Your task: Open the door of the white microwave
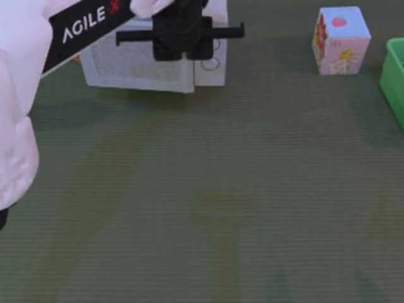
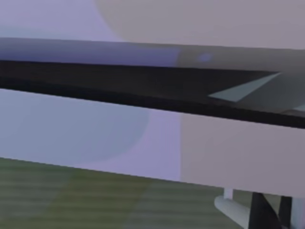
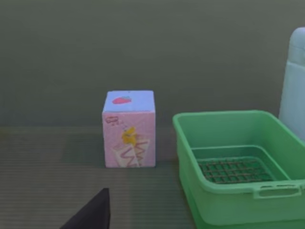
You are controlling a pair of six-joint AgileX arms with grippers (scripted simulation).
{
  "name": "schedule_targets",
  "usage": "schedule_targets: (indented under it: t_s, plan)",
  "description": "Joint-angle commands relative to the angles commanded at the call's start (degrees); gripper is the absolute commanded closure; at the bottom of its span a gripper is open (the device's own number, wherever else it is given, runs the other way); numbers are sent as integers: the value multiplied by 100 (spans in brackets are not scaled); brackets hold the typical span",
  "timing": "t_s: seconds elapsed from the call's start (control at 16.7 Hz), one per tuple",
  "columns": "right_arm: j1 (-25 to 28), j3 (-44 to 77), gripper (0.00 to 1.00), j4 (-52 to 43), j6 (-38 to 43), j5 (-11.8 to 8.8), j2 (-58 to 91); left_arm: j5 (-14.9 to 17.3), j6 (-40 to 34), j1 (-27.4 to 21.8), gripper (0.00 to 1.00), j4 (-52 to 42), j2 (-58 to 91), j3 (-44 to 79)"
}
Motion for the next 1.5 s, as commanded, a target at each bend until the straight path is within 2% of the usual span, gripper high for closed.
schedule_targets:
  t_s: [0.54,1.5]
  plan:
    - [0,0,0,0,0,0,0,217,561,77,100,490,-591,-955]
    - [0,0,0,0,0,0,0,217,561,77,100,491,-591,-956]
